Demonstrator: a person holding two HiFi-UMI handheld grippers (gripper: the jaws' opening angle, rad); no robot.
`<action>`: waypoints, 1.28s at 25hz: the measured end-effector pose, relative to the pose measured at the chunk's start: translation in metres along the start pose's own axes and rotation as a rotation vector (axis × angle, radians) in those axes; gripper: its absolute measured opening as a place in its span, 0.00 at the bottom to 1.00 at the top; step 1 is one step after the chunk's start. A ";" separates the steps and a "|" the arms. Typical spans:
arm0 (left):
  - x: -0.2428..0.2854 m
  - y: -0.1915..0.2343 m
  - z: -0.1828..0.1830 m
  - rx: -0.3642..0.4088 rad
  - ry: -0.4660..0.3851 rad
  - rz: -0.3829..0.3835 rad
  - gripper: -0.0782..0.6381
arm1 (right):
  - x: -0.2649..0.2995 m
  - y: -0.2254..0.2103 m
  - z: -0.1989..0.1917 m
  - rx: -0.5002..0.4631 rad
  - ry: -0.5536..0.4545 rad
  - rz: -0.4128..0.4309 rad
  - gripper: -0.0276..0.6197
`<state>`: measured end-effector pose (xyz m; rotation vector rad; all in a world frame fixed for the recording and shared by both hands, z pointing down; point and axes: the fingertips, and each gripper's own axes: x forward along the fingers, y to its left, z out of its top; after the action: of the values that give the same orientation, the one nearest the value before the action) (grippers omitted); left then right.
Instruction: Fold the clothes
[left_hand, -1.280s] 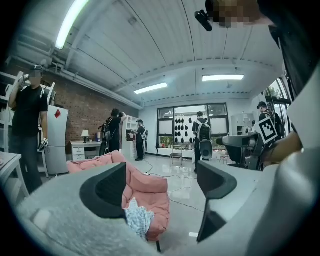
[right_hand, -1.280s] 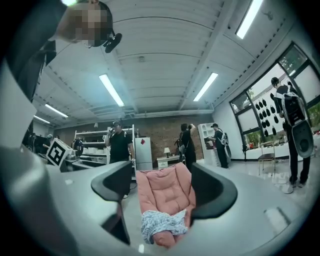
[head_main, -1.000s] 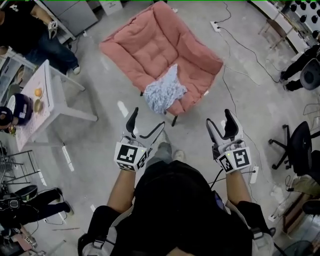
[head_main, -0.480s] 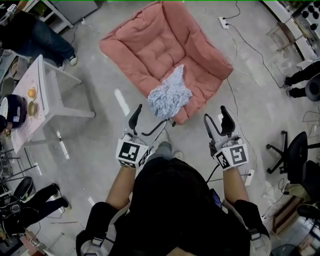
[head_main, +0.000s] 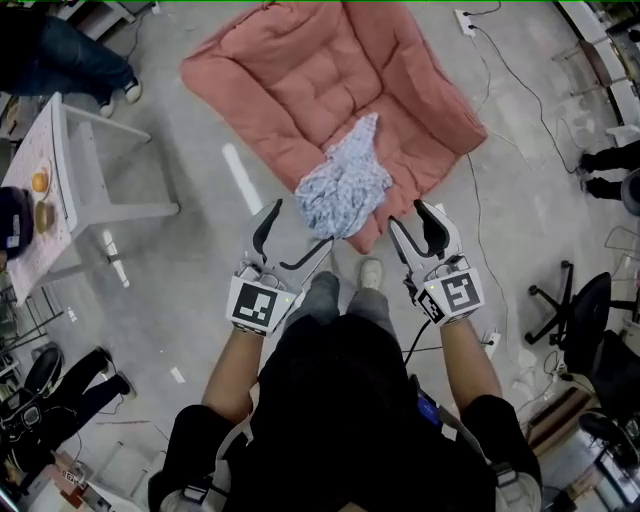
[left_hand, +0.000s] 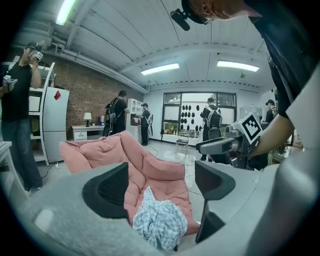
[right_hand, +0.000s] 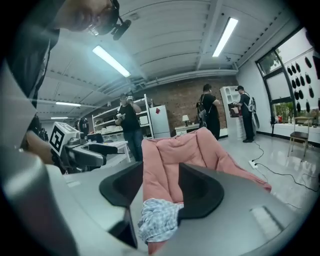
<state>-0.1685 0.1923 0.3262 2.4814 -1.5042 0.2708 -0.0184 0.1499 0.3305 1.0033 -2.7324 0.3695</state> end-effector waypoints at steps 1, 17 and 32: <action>0.003 0.001 -0.005 -0.006 0.009 0.004 0.70 | 0.006 -0.001 -0.006 0.002 0.015 0.017 0.38; 0.024 -0.002 -0.138 -0.187 0.113 0.278 0.70 | 0.086 -0.022 -0.160 0.026 0.341 0.380 0.50; 0.020 -0.033 -0.283 -0.341 0.208 0.368 0.70 | 0.124 -0.031 -0.276 0.088 0.501 0.471 0.41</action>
<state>-0.1418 0.2714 0.5993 1.8512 -1.7408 0.2945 -0.0610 0.1356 0.6309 0.2134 -2.4621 0.7105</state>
